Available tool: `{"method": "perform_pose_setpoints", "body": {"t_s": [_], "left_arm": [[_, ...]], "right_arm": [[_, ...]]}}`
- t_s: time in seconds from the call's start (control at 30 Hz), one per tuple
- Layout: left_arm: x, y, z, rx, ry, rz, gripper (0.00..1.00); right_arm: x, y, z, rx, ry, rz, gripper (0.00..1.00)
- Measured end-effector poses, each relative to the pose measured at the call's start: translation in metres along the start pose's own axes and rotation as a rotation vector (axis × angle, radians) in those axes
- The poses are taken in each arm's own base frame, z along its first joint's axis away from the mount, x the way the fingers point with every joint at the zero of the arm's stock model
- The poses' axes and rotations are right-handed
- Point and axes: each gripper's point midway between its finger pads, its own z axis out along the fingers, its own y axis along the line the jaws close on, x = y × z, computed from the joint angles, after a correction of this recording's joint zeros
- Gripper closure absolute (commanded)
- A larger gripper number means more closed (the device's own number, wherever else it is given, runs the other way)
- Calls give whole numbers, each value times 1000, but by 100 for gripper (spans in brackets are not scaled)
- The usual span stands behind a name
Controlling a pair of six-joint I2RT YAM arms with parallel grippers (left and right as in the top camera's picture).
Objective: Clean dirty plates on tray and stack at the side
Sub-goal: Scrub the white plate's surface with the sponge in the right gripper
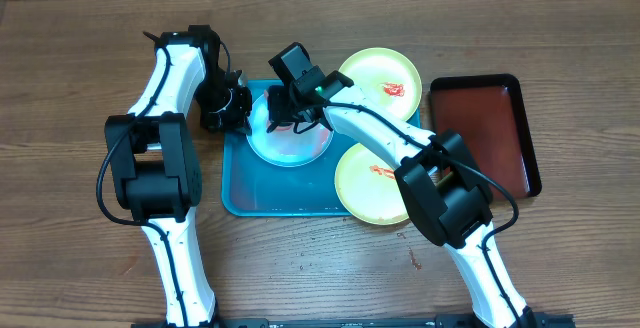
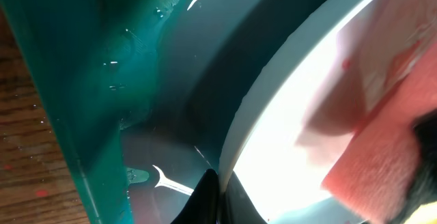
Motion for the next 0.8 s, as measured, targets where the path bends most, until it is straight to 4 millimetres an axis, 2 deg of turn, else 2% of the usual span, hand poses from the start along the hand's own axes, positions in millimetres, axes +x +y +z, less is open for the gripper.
{"method": "perform_pose_setpoints", "body": {"t_s": [0.17,0.33,0.63,0.8], "left_arm": [[0,0,0,0,0,0,96],[0,0,0,0,0,0,96],[0,0,0,0,0,0,96],[0,0,0,0,0,0,96]], "right_arm": [[0,-9,0,59,-13,-107,96],[10,-16,-2,125,17,-200,96],[11,2,-13,91,48,-267,96],[22,2,-4,66,94,-287,96]]}}
